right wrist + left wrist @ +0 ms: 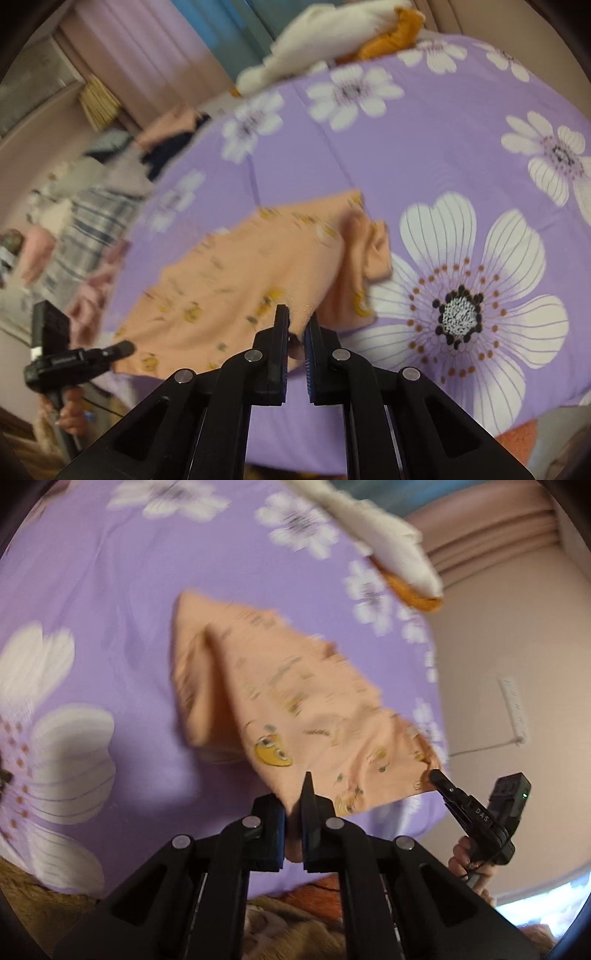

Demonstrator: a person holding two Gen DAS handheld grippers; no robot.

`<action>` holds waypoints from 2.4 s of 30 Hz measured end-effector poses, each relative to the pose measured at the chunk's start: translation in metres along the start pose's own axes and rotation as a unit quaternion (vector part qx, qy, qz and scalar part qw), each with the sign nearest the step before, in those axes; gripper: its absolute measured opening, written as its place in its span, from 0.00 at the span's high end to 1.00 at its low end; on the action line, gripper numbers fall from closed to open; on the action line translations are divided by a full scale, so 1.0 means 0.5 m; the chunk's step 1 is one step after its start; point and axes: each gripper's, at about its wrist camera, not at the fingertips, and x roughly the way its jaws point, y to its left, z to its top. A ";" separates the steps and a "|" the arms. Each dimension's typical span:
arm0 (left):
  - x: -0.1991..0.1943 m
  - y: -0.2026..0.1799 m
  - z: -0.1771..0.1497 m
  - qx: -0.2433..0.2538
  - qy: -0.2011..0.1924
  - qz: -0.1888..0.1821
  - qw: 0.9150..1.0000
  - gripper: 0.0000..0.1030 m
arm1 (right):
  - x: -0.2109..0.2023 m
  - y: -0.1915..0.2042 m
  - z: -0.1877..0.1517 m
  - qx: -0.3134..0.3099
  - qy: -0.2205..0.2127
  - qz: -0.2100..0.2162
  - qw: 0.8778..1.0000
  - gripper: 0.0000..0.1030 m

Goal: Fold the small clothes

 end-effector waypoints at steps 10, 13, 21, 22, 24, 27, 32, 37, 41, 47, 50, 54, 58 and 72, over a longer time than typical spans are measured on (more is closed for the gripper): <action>-0.128 -0.074 -0.039 0.044 0.030 -0.042 0.998 0.96 | -0.190 0.059 -0.029 -0.007 -0.061 0.039 0.997 0.91; -0.139 -0.063 -0.051 0.027 0.052 -0.043 0.997 0.95 | -0.210 0.061 -0.060 0.001 -0.059 0.032 0.998 0.91; -0.158 -0.065 -0.076 0.020 0.060 -0.028 0.998 0.95 | -0.235 0.059 -0.100 0.013 -0.051 0.027 0.998 0.91; -0.159 -0.063 -0.079 0.017 0.059 -0.029 0.998 0.95 | -0.233 0.059 -0.101 0.012 -0.050 0.027 0.998 0.91; -0.155 -0.053 -0.079 0.006 0.056 -0.028 0.998 0.95 | -0.224 0.054 -0.099 0.016 -0.047 0.029 0.998 0.91; -0.140 -0.036 -0.067 -0.014 0.051 -0.025 0.998 0.95 | -0.196 0.041 -0.083 0.026 -0.042 0.035 0.998 0.91; -0.100 -0.008 -0.041 -0.064 0.077 -0.041 0.994 0.95 | -0.119 0.019 -0.034 0.041 -0.021 0.017 0.999 0.91; -0.093 -0.041 0.002 -0.054 0.049 -0.059 0.996 0.95 | -0.037 0.007 0.022 0.035 -0.012 -0.017 0.999 0.91; -0.073 -0.041 0.064 -0.059 0.015 -0.032 0.998 0.95 | 0.010 -0.006 0.077 0.039 -0.023 -0.002 0.999 0.91; 0.025 0.032 0.191 -0.115 -0.006 0.001 0.993 0.95 | 0.109 -0.005 0.155 0.042 -0.011 -0.022 0.999 0.91; 0.086 0.078 0.255 -0.146 -0.005 0.019 0.989 0.95 | 0.174 -0.004 0.188 0.044 0.003 -0.042 0.998 0.91; 0.165 0.121 0.315 -0.151 0.006 0.056 0.987 0.94 | 0.251 -0.009 0.213 0.052 0.021 -0.070 0.996 0.91; 0.222 0.163 0.333 -0.156 0.024 0.086 0.984 0.95 | 0.320 -0.021 0.220 0.059 0.053 -0.098 0.992 0.91; 0.059 0.101 0.222 -0.031 -0.038 0.055 0.997 0.28 | 0.176 0.013 0.188 0.005 0.002 -0.084 0.996 0.54</action>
